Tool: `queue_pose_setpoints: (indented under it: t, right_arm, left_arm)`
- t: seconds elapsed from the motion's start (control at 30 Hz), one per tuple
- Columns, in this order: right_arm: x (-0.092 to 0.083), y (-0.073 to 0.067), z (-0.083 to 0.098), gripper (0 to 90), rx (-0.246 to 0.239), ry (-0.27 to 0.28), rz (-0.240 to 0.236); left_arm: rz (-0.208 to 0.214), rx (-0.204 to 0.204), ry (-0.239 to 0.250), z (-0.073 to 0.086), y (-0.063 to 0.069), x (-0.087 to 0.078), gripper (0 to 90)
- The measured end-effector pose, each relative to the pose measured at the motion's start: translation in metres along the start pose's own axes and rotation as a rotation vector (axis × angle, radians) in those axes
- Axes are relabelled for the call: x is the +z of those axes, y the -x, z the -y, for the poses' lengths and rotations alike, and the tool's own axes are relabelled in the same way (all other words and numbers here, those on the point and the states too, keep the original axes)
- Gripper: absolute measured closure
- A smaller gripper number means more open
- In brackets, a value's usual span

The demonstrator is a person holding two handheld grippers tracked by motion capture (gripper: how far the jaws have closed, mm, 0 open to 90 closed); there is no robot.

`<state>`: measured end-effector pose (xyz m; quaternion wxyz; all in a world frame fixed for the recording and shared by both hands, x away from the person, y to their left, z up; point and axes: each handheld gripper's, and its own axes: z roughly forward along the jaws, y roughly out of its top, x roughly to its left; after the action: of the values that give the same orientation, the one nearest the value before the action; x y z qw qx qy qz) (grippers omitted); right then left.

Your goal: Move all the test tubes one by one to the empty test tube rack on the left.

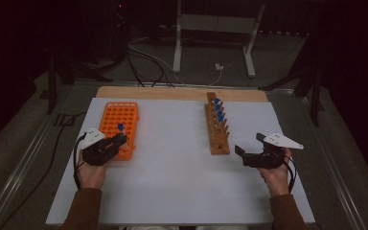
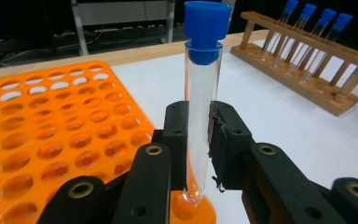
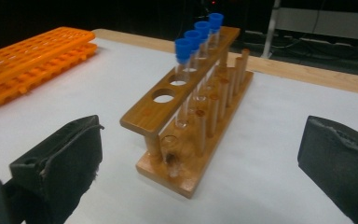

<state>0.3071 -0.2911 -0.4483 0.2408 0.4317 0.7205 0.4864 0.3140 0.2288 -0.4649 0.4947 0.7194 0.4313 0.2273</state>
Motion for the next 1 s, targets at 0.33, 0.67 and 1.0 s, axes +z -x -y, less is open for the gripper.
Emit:
queue_pose_setpoints:
  t: [0.33,0.67,1.0]
  right_arm:
    - [-0.005,0.007,0.005,0.0,0.033,0.013,0.012]
    - [-0.007,0.013,0.012,0.0,0.048,0.006,0.024]
    - [-0.005,0.010,0.014,0.0,0.037,-0.003,0.018]
  left_arm:
    - [-0.018,-0.001,-0.036,0.011,-0.003,0.003,78.2]
    - [-0.032,0.015,-0.077,0.023,0.000,0.005,78.1]
    - [-0.038,0.046,-0.099,0.026,0.002,0.006,78.2]
